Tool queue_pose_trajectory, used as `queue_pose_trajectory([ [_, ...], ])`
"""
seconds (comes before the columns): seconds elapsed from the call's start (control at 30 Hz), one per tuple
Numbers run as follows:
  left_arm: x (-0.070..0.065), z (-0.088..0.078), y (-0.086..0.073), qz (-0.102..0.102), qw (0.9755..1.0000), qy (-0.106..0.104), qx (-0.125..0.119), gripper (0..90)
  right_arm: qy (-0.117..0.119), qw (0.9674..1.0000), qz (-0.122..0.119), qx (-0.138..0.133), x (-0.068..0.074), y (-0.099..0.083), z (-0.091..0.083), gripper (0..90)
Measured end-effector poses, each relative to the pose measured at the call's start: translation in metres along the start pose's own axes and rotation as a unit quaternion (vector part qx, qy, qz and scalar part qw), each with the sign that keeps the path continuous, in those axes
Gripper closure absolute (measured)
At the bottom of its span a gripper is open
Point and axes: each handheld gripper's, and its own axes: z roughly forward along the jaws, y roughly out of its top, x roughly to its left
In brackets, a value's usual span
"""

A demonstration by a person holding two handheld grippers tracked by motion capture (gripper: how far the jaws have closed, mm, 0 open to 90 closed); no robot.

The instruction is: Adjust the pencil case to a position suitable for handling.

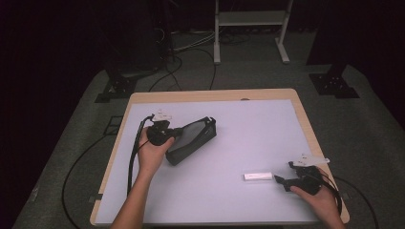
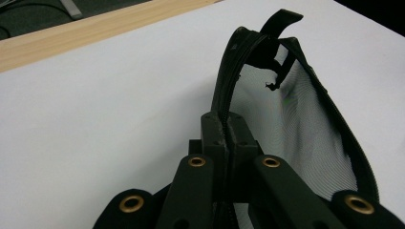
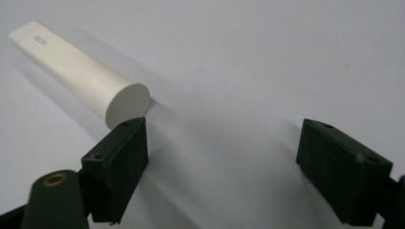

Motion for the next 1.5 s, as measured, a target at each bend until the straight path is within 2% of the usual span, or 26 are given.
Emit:
queue_pose_trajectory([
  [0.3, -0.013, -0.007, -0.002, -0.005, 0.9998, -0.014, -0.009, 88.5, 0.000, 1.0000, 0.000, 0.000, 0.000, 0.000, 0.000, 16.9],
  [0.63, -0.027, -0.011, -0.004, 0.007, 0.9998, -0.019, -0.004, 88.4, 0.000, 1.0000, -0.001, 0.000, 0.000, 0.000, 0.000, 16.9],
  [0.8, -0.032, -0.012, -0.005, 0.004, 0.9996, -0.026, -0.009, 88.4, -0.001, 1.0000, -0.001, 0.000, 0.000, 0.000, 0.000, 16.9],
  [0.97, -0.038, -0.008, -0.009, 0.000, 0.9995, -0.031, -0.007, 88.4, -0.001, 1.0000, -0.001, 0.000, 0.000, 0.000, 0.000, 16.9],
  [1.5, -0.059, 0.007, -0.011, 0.013, 0.9983, -0.056, 0.008, 88.4, -0.001, 1.0000, -0.001, 0.000, 0.000, 0.000, 0.000, 16.9],
])
